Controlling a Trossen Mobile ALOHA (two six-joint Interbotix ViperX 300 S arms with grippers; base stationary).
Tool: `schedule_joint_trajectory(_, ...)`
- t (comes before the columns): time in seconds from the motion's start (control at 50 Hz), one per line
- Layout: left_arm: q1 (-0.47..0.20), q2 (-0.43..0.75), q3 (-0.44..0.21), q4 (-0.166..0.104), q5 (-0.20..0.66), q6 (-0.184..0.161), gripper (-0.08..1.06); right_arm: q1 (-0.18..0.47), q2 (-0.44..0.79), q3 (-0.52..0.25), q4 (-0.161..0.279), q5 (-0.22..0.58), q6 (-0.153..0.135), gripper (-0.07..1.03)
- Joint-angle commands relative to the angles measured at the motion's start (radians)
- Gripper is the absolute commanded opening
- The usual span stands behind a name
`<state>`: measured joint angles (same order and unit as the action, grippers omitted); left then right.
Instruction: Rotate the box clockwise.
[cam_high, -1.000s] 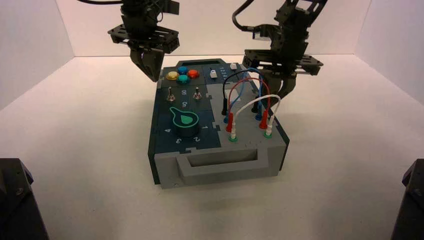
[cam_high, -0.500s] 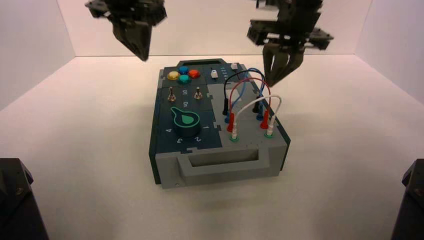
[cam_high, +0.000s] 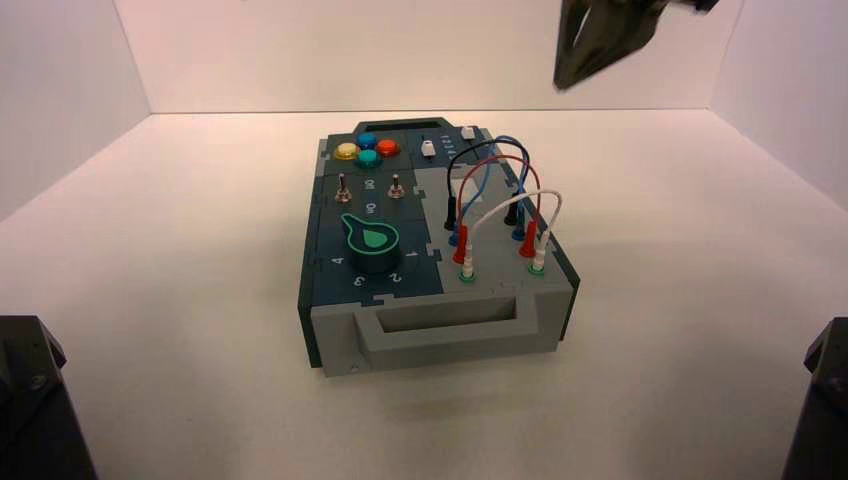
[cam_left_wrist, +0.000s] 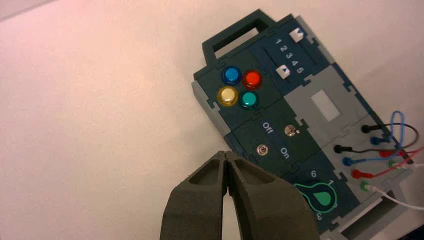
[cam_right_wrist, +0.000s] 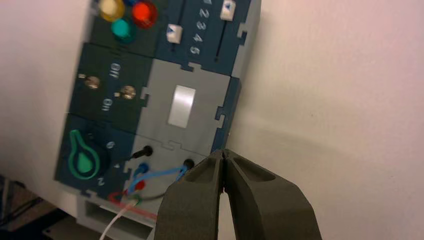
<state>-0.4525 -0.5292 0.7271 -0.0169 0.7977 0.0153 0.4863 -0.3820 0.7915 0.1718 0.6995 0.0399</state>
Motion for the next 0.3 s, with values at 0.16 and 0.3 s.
schedule_joint_trajectory(0.16,0.005,-0.098,0.066,-0.003,-0.005,-0.018,-0.03,0.017,-0.097,0.029,0.002,-0.017,-0.015,-0.02)
schedule_joint_trajectory(0.3,0.005,-0.11,0.086,-0.002,-0.005,-0.021,-0.03,0.02,-0.095,0.046,0.0,-0.032,-0.02,-0.02)
